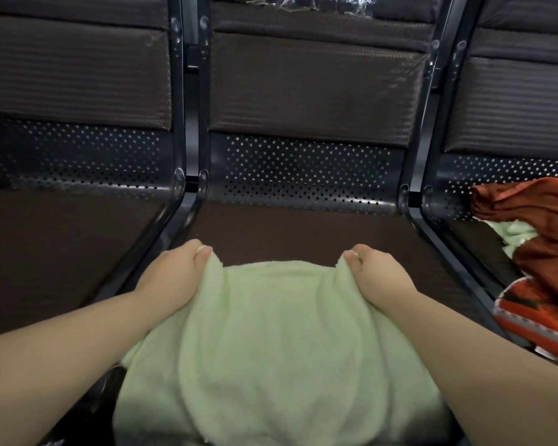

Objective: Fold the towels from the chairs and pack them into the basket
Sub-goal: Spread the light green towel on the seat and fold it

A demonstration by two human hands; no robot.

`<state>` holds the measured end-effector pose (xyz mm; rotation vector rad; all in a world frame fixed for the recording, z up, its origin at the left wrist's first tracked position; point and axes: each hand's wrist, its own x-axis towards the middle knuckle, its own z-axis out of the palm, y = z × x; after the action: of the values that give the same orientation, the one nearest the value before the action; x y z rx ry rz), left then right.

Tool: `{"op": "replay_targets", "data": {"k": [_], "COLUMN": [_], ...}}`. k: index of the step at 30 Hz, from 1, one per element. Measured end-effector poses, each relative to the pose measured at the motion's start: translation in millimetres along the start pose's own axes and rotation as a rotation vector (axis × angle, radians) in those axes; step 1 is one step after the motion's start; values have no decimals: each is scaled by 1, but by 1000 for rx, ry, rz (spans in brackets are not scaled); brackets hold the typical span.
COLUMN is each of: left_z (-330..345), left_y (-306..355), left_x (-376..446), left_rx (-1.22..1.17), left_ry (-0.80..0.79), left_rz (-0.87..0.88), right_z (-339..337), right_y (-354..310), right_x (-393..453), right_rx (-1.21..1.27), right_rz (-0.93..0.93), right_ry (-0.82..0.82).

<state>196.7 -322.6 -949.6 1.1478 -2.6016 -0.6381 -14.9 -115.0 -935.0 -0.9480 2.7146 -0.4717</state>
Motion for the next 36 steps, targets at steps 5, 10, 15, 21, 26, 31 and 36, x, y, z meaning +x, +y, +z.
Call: {"op": "replay_targets", "data": {"k": [5,10,15,21,26,31,36], "left_z": [-23,-51,-59,-68,-81,-88,-88], "left_y": [-6,-6,-7,-10,-22,-23,-29], "left_x": [-12,-34,-73,-112,-133,-141,-135], "left_rx": [-143,-248,-368,-363,-357,-352,-492], "left_ry": [111,132,-283,-704,-1023,-1066,-833], "left_rz": [-57,-98,-142,-244,-429,-432,-398], "right_z": [-19,-42,-62,-74,-73,-73,-73], "right_y": [6,3,0,7,16,28,46], "right_x": [-19,-50,-93,-132,-149,-160,-161], "right_rx": [142,191,86,-176,-202,117,181], "right_rz": [10,-45,-19,80,165,340,398], "right_ry": [70,70,-257,-594,-722,-795,-757]}}
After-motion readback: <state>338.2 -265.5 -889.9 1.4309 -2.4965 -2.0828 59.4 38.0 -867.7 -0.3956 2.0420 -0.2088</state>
